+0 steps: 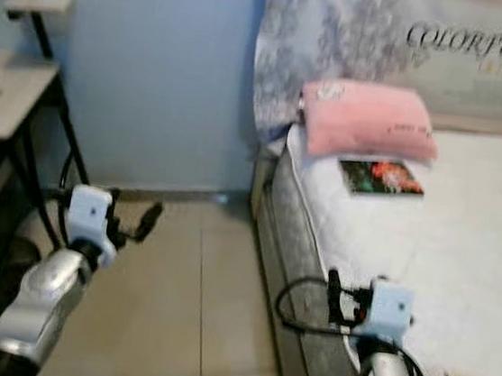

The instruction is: Clean up the room

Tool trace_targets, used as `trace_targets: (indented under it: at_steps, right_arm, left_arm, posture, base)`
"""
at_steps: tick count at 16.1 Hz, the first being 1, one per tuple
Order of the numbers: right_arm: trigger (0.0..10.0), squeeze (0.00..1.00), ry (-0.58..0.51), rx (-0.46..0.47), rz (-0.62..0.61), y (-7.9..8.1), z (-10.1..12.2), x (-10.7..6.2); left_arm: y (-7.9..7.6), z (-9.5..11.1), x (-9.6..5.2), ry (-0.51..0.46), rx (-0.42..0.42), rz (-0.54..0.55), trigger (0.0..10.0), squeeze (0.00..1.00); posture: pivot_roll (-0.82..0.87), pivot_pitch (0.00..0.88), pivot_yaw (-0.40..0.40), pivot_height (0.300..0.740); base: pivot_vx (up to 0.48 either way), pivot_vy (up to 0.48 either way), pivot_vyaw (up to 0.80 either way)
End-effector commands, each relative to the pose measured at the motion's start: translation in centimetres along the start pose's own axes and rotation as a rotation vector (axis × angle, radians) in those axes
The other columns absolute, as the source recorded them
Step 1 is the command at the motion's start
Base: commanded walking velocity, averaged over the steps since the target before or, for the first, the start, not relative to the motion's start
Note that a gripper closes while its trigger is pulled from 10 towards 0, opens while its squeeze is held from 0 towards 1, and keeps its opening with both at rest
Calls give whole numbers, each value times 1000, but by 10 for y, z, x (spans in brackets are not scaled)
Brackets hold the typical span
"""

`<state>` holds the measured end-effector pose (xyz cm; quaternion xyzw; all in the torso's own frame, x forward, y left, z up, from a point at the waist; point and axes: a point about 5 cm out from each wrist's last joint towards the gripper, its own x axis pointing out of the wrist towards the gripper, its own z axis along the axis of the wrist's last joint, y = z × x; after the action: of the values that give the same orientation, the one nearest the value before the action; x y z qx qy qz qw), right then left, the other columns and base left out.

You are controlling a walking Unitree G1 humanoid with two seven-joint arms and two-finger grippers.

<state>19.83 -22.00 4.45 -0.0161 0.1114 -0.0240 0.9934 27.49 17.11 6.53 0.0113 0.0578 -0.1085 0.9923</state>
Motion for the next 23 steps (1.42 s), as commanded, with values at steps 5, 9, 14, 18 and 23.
trace_targets:
  at_steps: [5, 9, 14, 18, 23]
  right_arm:
    - [10000, 490, -5, 38, 3, 4, -2, 12]
    - [10000, 486, -8, 26, 0, 1, -1, 22]
    - [10000, 463, -25, 25, -4, 7, 5, 27]
    - [10000, 431, -42, 9, -37, 7, 10, 27]
    - [10000, 420, -75, 1, -41, 13, 18, 25]
  left_arm:
    - [0, 8, 0, -17, -10, -1, 10000, 0]
    - [-2, 11, 2, -31, -17, 14, 10000, 0]
    - [-4, 15, 3, -43, -19, 25, 10000, 0]
    - [5, 22, 8, -52, 12, 30, 10000, 0]
    - [-2, 22, 11, -56, 17, 2, 10000, 0]
  posture:
    - [95, 0, -15, 736]
    - [103, 0, -33, 736]
    - [110, 0, -43, 736]
    - [110, 5, -40, 736]
    - [103, 11, -34, 736]
  base:
    - [480, 0, 422]
    - [480, 0, 650]
    - [480, 0, 384]
    - [480, 0, -194]
    - [480, 0, 0]
